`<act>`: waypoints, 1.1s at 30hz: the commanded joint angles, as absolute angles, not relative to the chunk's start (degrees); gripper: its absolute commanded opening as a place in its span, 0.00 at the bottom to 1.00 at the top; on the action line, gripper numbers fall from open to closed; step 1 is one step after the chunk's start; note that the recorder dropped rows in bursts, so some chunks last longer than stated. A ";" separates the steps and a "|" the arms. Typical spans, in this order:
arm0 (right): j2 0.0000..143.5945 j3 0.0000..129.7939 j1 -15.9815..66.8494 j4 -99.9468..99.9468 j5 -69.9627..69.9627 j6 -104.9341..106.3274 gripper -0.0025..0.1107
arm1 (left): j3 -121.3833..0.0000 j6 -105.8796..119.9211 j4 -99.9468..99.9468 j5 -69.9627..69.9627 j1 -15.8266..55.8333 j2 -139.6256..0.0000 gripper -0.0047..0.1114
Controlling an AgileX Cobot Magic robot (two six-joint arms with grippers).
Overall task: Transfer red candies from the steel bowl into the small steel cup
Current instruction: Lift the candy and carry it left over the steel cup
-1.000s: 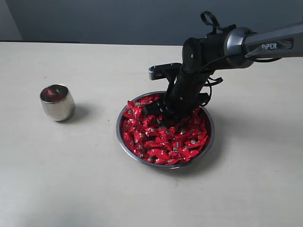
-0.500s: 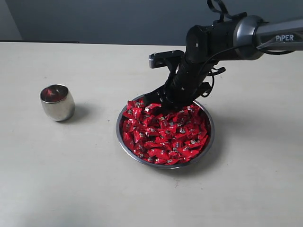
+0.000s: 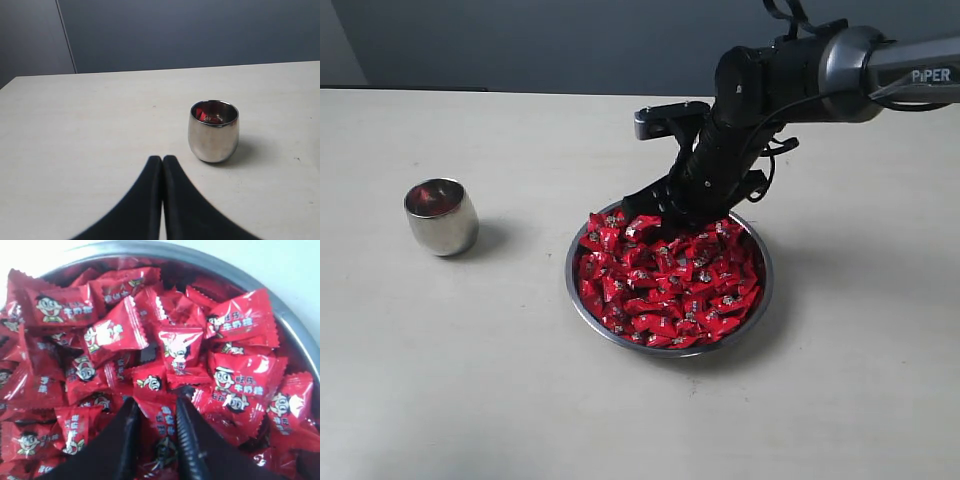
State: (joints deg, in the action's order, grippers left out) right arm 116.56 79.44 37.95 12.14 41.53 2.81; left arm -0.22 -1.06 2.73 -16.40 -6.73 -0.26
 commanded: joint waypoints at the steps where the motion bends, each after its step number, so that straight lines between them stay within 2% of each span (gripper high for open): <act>1: 113.00 80.39 37.79 11.58 42.14 3.01 0.10 | 0.00 -1.13 2.61 -16.31 -6.77 0.00 0.04; 5: 111.01 82.32 37.79 10.89 42.46 3.20 0.02 | 0.00 -1.13 2.61 -16.31 -6.77 0.00 0.04; 24: 110.52 83.27 37.79 9.47 44.57 3.20 0.01 | 0.00 -1.13 2.61 -16.31 -6.77 0.00 0.04; 33: 110.52 83.27 37.79 14.11 40.76 6.80 0.01 | 0.00 -1.13 2.61 -16.31 -6.77 0.00 0.04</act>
